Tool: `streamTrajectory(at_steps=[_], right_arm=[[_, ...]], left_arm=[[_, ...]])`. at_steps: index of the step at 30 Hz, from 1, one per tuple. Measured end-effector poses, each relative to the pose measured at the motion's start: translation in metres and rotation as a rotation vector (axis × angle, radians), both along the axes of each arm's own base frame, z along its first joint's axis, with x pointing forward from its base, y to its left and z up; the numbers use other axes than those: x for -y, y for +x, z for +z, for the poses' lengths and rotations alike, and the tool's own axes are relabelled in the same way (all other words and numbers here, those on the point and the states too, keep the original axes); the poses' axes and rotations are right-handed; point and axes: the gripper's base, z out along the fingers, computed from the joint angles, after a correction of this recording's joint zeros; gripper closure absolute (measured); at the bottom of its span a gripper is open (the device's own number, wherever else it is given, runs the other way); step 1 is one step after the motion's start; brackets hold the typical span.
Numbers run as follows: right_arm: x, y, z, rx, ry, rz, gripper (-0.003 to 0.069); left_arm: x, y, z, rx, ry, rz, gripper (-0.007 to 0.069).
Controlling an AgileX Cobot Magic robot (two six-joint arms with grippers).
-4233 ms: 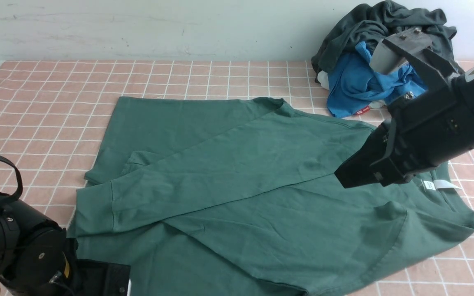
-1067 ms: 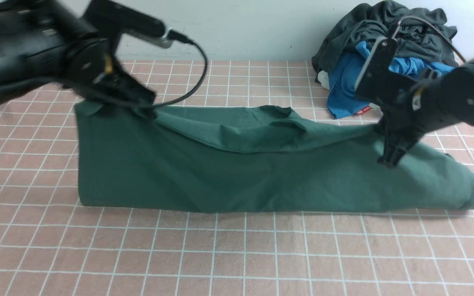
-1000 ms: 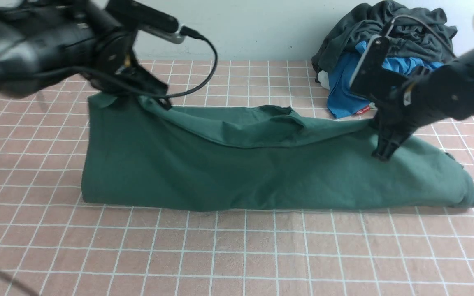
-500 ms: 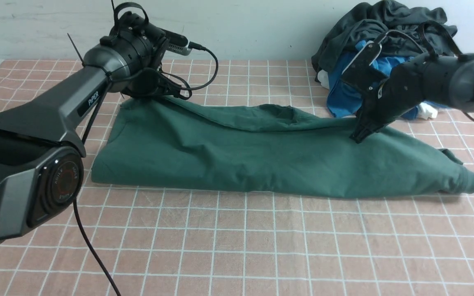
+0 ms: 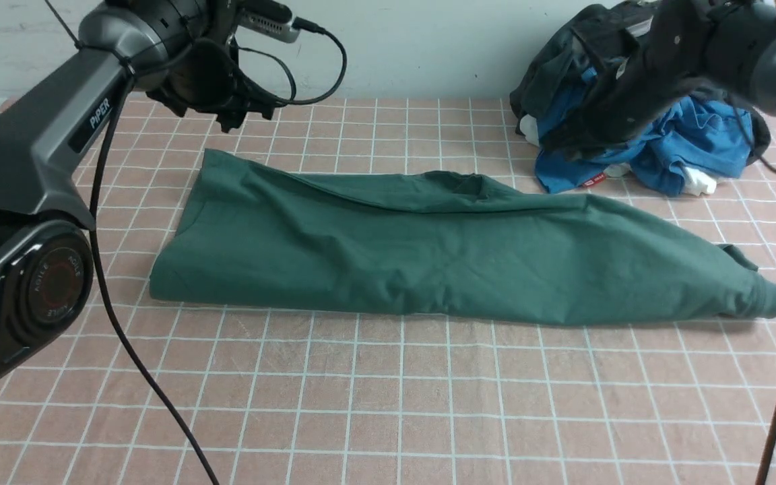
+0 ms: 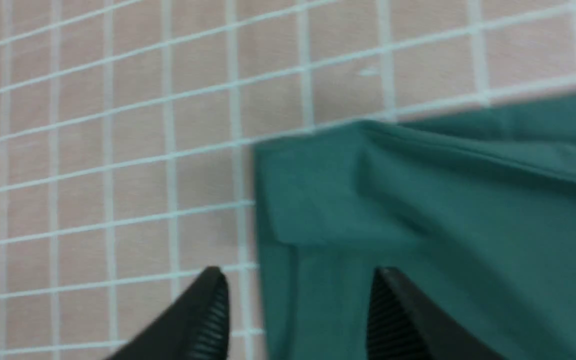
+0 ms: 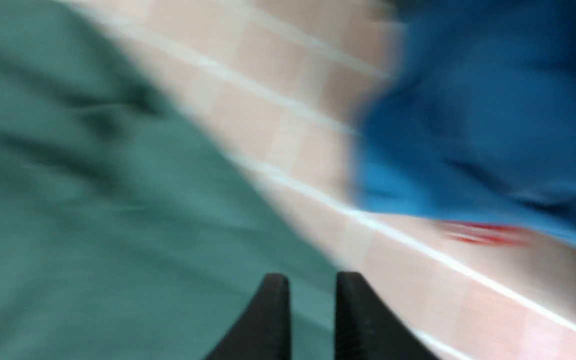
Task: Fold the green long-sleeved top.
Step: Use both arms to drag the lower edge of the fabric forward and fold it over the upper edge
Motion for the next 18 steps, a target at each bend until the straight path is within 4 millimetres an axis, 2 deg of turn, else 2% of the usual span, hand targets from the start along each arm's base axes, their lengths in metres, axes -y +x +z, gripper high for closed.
streamTrajectory(at_steps=[1, 3, 4, 5, 6, 8, 10, 12, 13, 14, 15, 17, 18], right_arm=[[-0.002, 0.0, 0.0, 0.001, 0.009, 0.013, 0.0596], [-0.024, 0.001, -0.027, -0.021, 0.061, 0.172, 0.0652], [-0.037, 0.004, -0.051, -0.015, 0.059, 0.266, 0.0664], [-0.037, 0.005, -0.054, -0.013, 0.057, 0.274, 0.0665], [-0.048, 0.008, -0.074, 0.017, 0.042, 0.327, 0.0669], [-0.054, 0.013, -0.091, 0.067, 0.034, 0.337, 0.067], [-0.059, 0.029, -0.095, 0.246, 0.008, 0.262, 0.067], [-0.058, 0.033, -0.099, 0.284, 0.01, 0.221, 0.067], [-0.056, 0.038, -0.098, 0.311, 0.035, 0.161, 0.0664], [-0.055, 0.038, -0.098, 0.313, 0.038, 0.154, 0.0662], [-0.05, 0.043, -0.089, 0.316, 0.079, 0.099, 0.0643], [-0.04, 0.046, -0.076, 0.311, 0.097, 0.067, 0.0618], [-0.03, 0.047, -0.063, 0.298, 0.1, 0.057, 0.059]], left_arm=[[0.0, 0.0, 0.0, -0.005, 0.004, -0.003, 0.0305], [0.009, -0.006, -0.003, -0.069, -0.035, -0.066, 0.0424], [0.014, -0.008, -0.004, -0.092, -0.061, -0.098, 0.0494], [0.014, -0.008, -0.004, -0.095, -0.06, -0.105, 0.0513], [0.016, -0.008, -0.005, -0.102, -0.073, -0.123, 0.0564], [0.017, -0.01, -0.001, -0.1, -0.082, -0.136, 0.0601], [0.017, -0.015, 0.008, -0.091, -0.094, -0.143, 0.0622], [0.017, -0.017, 0.015, -0.079, -0.101, -0.145, 0.0626], [0.016, -0.024, 0.032, -0.048, -0.106, -0.154, 0.0628], [0.015, -0.024, 0.035, -0.043, -0.106, -0.156, 0.0628], [0.013, -0.034, 0.058, 0.001, -0.109, -0.165, 0.0628], [0.009, -0.046, 0.08, 0.042, -0.105, -0.165, 0.0628], [0.005, -0.057, 0.097, 0.073, -0.096, -0.162, 0.0628]])
